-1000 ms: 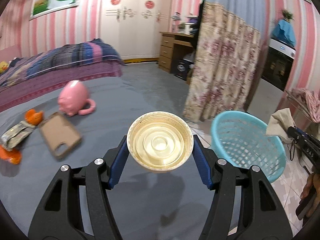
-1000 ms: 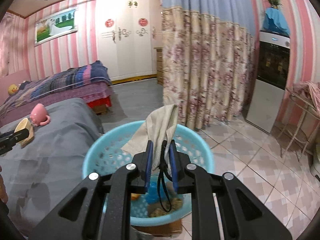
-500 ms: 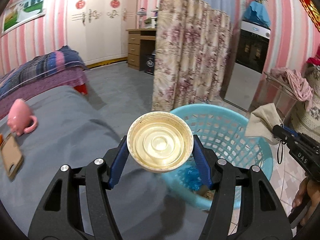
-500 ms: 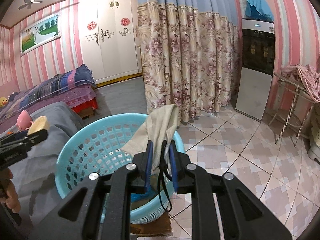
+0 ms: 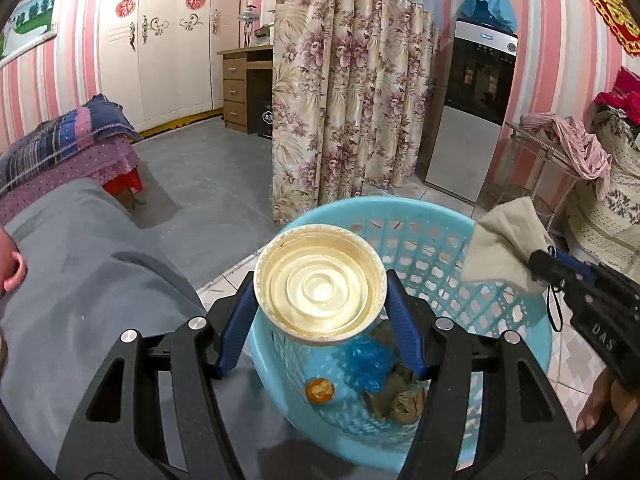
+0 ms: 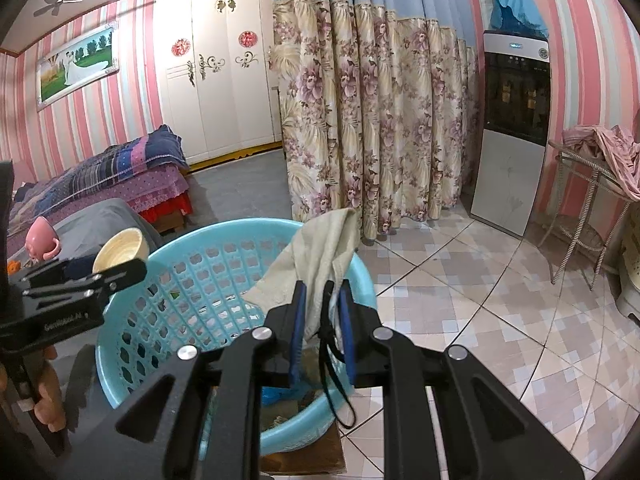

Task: Collect trash
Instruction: 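Open both tools to drop the lid and cloth into the basket, then move both tools back over the bed, then grasp the orange wrapper with the left tool and lift it, then grasp the printed snack wrapper with the right tool and lift it, then carry the orange wrapper and snack wrapper over the light-blue basket with both tools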

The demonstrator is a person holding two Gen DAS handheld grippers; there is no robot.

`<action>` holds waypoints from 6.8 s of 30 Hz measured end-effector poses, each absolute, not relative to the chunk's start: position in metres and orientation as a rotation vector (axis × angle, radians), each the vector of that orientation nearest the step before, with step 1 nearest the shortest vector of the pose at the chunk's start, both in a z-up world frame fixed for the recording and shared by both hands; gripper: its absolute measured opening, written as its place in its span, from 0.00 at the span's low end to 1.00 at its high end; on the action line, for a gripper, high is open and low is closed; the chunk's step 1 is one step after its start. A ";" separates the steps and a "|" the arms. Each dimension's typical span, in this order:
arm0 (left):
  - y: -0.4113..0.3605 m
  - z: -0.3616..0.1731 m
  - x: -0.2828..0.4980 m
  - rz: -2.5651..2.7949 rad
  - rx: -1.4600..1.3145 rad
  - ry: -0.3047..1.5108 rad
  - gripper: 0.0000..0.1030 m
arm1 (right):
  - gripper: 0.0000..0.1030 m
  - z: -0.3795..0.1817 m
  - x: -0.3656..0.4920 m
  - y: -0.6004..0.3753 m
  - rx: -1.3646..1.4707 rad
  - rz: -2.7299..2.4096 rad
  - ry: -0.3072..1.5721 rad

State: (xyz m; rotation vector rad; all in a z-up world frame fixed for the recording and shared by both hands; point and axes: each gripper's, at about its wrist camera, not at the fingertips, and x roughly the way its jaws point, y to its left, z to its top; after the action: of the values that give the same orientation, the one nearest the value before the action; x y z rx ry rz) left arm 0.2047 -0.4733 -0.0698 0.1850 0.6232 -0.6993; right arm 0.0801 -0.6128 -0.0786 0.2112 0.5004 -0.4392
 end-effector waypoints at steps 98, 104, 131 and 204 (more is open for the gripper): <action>0.010 -0.094 0.265 0.011 -0.159 0.834 0.40 | 0.94 -0.064 0.249 -0.251 -0.011 0.087 0.559; 0.017 -0.087 0.249 0.017 -0.145 0.797 0.10 | 0.94 -0.064 0.249 -0.247 -0.025 0.087 0.559; 0.128 -0.072 0.194 0.316 -0.058 0.642 0.04 | 0.94 -0.063 0.262 -0.135 -0.030 0.290 0.635; -0.175 -0.010 0.190 -0.309 -0.030 0.589 0.04 | 0.21 -0.034 0.142 -0.458 0.048 -0.078 0.607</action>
State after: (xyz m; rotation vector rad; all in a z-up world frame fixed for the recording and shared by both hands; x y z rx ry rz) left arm 0.1897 -0.1748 -0.0105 -0.0302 0.5893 -0.3087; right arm 0.1423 -0.4581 -0.0336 0.0480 0.6074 -0.0781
